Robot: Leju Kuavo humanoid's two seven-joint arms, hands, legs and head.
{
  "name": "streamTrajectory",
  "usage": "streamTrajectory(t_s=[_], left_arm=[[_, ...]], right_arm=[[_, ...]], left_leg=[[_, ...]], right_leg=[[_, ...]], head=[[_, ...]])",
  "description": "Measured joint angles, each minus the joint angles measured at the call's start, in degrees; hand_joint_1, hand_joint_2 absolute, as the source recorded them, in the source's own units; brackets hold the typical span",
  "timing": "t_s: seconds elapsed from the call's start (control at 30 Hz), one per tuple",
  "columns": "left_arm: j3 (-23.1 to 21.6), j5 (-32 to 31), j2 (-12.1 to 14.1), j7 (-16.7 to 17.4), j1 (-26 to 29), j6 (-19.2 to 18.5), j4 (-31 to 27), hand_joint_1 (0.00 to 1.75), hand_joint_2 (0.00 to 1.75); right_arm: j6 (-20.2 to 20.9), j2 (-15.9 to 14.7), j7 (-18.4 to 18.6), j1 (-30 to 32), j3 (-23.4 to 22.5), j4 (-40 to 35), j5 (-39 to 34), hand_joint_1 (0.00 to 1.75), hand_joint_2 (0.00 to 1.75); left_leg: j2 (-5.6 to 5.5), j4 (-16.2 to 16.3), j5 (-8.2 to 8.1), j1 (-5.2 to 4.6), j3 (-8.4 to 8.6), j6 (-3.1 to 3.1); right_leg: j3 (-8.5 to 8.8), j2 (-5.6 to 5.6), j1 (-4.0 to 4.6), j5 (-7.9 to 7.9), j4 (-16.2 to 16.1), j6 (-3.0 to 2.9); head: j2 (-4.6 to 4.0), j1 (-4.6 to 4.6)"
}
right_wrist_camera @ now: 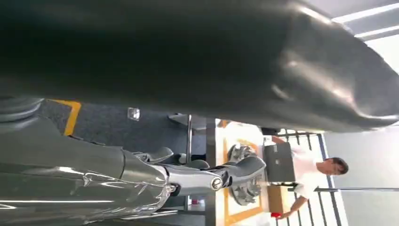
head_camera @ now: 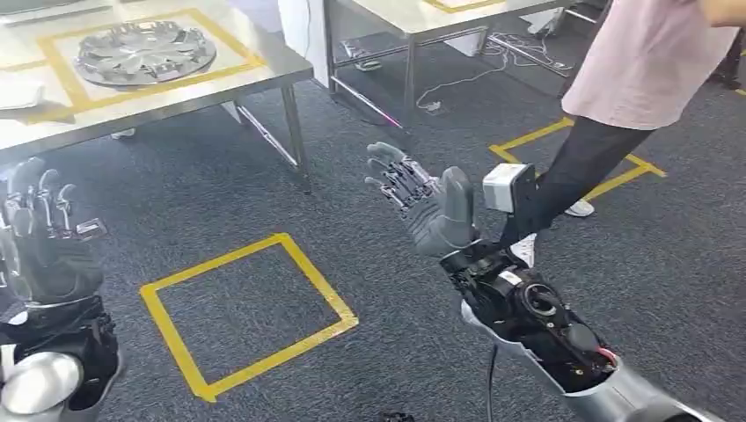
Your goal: Take the parts from the cabinet and place them on the table.
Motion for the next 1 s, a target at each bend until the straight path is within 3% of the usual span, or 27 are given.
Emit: streamTrajectory(t_s=[0.03,0.07,0.1,0.13,0.17,0.2,0.3,0.33,0.37,0.4,0.47,0.5,0.53,0.57,0.6,0.63,0.67,0.7,0.8,0.83,0.87,0.9,0.97,1.0], left_arm=[[0.00,0.02,0.00,0.00,-0.01,0.04,0.00,0.00,0.00],[0.00,0.02,0.00,0.00,0.00,0.04,0.00,0.00,0.00],[0.00,0.13,0.00,-0.02,-0.01,0.04,0.00,0.00,0.00],[0.00,0.33,0.00,0.00,-0.01,0.04,-0.04,0.00,0.00],[0.02,0.39,0.02,-0.02,-0.02,0.04,-0.07,0.00,0.00],[0.07,0.44,0.11,0.00,-0.02,0.04,-0.07,0.00,0.00],[0.11,0.61,0.15,-0.02,-0.08,0.00,-0.07,0.00,0.00],[0.13,0.70,0.22,-0.06,-0.12,-0.11,-0.07,0.00,0.00],[0.15,0.81,0.22,-0.22,-0.16,-0.13,-0.07,0.00,0.00],[0.13,0.87,0.22,-0.30,-0.18,-0.20,-0.07,0.00,0.00],[0.15,1.05,0.33,-0.37,0.02,-0.26,-0.04,0.00,0.00],[0.15,1.09,0.37,-0.44,0.10,-0.35,-0.02,0.00,0.00],[0.15,1.24,0.39,-0.50,0.15,-0.55,0.00,0.00,0.00],[0.15,1.29,0.42,-0.59,0.14,-0.63,0.00,0.00,0.00],[0.15,1.35,0.42,-0.63,0.12,-0.66,0.00,0.00,0.00],[0.15,1.38,0.42,-0.65,0.09,-0.68,0.00,0.00,0.00],[0.15,1.38,0.44,-0.68,0.04,-0.68,0.00,0.00,0.00],[0.15,1.40,0.44,-0.85,0.00,-0.68,0.00,0.00,0.00],[0.15,1.55,0.44,-1.24,-0.12,-0.74,0.07,0.00,0.00],[0.15,1.59,0.26,-1.38,-0.21,-0.79,0.11,0.00,0.00],[0.15,1.64,0.18,-1.55,-0.33,-0.79,0.22,0.00,0.00],[0.15,1.64,0.13,-1.86,-0.39,-0.79,0.24,0.00,0.00],[0.15,1.83,0.11,-2.45,-0.24,-0.83,0.50,0.00,0.00],[0.15,1.88,0.07,-2.56,-0.23,-0.83,0.68,0.00,0.00]], right_arm=[[0.00,-0.02,-0.02,-0.02,0.04,0.13,-0.02,0.00,0.00],[0.00,0.00,-0.04,-0.02,0.04,0.22,-0.02,0.00,0.00],[0.00,-0.02,-0.20,-0.03,0.04,0.24,-0.17,0.00,0.00],[0.00,-0.02,-0.39,-0.14,0.04,0.24,-0.22,0.00,0.00],[0.00,-0.02,-0.50,-0.35,0.07,0.31,-0.22,0.00,0.00],[0.00,0.00,-0.59,-0.57,0.13,0.31,-0.22,0.00,0.00],[-0.18,0.02,-0.77,-0.50,0.15,0.44,-0.20,0.00,0.00],[-0.24,0.11,-0.85,-0.45,0.20,0.39,-0.20,0.00,0.00],[-0.39,0.11,-0.94,-0.61,0.18,0.39,-0.17,0.00,0.00],[-0.55,0.20,-0.96,-0.57,0.18,0.39,-0.17,0.00,0.00],[-0.61,0.33,-0.94,-0.23,0.24,0.41,-0.17,0.00,0.00],[-0.68,0.33,-0.94,-0.02,0.26,0.48,-0.11,0.00,0.00],[-0.81,0.33,-0.94,0.20,0.26,0.52,0.11,0.00,0.00],[-0.96,0.35,-0.94,0.30,0.29,0.52,0.15,0.00,0.00],[-1.11,0.40,-0.92,0.32,0.31,0.52,0.18,0.00,0.00],[-1.16,0.48,-0.92,0.33,0.31,0.52,0.33,0.00,0.00],[-1.18,0.50,-0.94,0.31,0.31,0.52,0.55,0.00,0.00],[-1.18,0.53,-0.92,0.41,0.31,0.55,0.87,0.00,0.00],[-1.05,0.75,-1.25,0.83,0.26,0.59,1.18,0.00,0.00],[-0.92,0.74,-1.38,0.97,0.20,0.59,1.18,0.00,0.00],[-0.83,0.74,-1.62,1.00,0.07,0.61,1.22,0.00,0.00],[-0.66,0.77,-1.73,0.96,0.07,0.66,1.36,0.00,0.00],[-0.29,0.81,-1.79,1.30,0.07,0.87,1.66,0.00,0.00],[-0.13,0.85,-1.81,1.44,0.09,0.98,1.84,0.00,0.00]], left_leg=[[0.30,0.02,-0.08,0.03,0.06,-0.09],[0.60,0.04,-0.17,0.07,0.21,-0.22],[0.92,0.12,-0.34,0.15,0.42,-0.44],[1.21,0.16,-0.55,0.10,0.64,-0.75],[1.46,0.29,-0.59,-0.36,0.51,-1.04],[1.70,0.42,-0.53,-0.42,0.22,-1.37],[3.30,0.36,-0.52,-0.39,0.48,-2.16],[2.33,1.18,-1.52,-0.07,0.34,-2.59],[0.60,4.07,-3.39,-0.03,-1.01,-2.71],[-0.35,9.00,-5.85,-0.03,-3.42,-2.78],[-0.98,18.47,-9.30,-0.04,-8.29,-2.93],[-1.00,20.55,-9.36,-0.04,-9.55,-2.88],[-1.03,19.27,-7.78,-0.05,-9.16,-2.68],[-1.13,15.56,-5.44,-0.05,-7.49,-2.45],[-1.49,9.89,-2.58,-0.05,-4.76,-2.11],[-2.77,4.58,-0.34,-0.05,-2.16,-1.71],[-4.65,1.46,-0.18,-0.10,-0.71,-1.47],[-4.09,0.57,-0.23,0.05,-0.49,-1.71],[-3.10,0.50,-0.11,-0.17,-0.43,-1.26],[-2.32,-0.02,0.12,0.41,-0.16,-0.96],[-2.07,-0.17,0.07,0.33,0.03,-0.66],[-1.67,-0.16,0.03,0.25,0.06,-0.47],[-0.62,-0.13,-0.06,0.08,0.02,-0.36],[-0.16,-0.11,-0.11,0.08,0.03,-0.33]], right_leg=[[1.03,-0.12,-0.16,1.61,-2.17,0.12],[3.30,-0.41,-0.29,4.05,-6.56,0.16],[6.46,-1.24,-0.31,6.92,-12.79,0.10],[9.06,-2.88,-0.25,8.53,-18.29,0.00],[9.65,-3.72,0.61,7.62,-19.46,-0.10],[10.00,-3.32,0.40,7.51,-19.63,-0.65],[9.68,-1.73,0.47,8.00,-19.69,-1.58],[10.03,-1.44,0.14,8.27,-20.10,-1.99],[9.97,-0.98,0.13,8.38,-20.17,-2.29],[9.83,-0.62,0.13,8.46,-20.17,-2.58],[9.61,0.25,0.32,8.53,-20.16,-2.80],[9.58,0.74,0.38,8.57,-20.15,-2.86],[9.60,1.38,0.42,8.58,-20.14,-2.86],[9.62,1.92,0.43,8.58,-20.12,-2.85],[9.69,2.51,0.44,8.58,-20.07,-2.84],[9.71,2.99,0.43,8.58,-20.04,-2.81],[9.44,3.32,0.64,8.53,-19.92,-2.59],[9.18,3.99,0.69,8.55,-19.71,-2.34],[8.86,5.12,0.41,8.80,-20.06,-1.23],[8.73,4.70,0.22,8.32,-19.59,-1.06],[7.53,2.31,0.60,6.65,-17.35,-0.78],[5.87,1.15,0.47,4.48,-13.51,-0.54],[1.03,0.14,0.17,0.35,-3.01,-0.08],[-0.13,0.04,0.08,-0.03,-0.56,0.09]], head=[[0.00,0.15],[0.00,0.42],[0.00,0.67],[0.00,1.05],[-0.02,1.31],[0.00,1.27],[0.00,0.59],[0.00,0.52],[0.00,0.11],[-0.02,-0.33],[0.00,-1.20],[0.00,-1.33],[0.00,-1.40],[0.00,-1.53],[-0.02,-1.64],[0.00,-1.75],[0.00,-1.81],[0.00,-1.84],[0.00,-1.77],[0.00,-1.73],[-0.02,-1.32],[-0.02,-0.68],[0.00,-0.18],[-0.02,-0.04]])
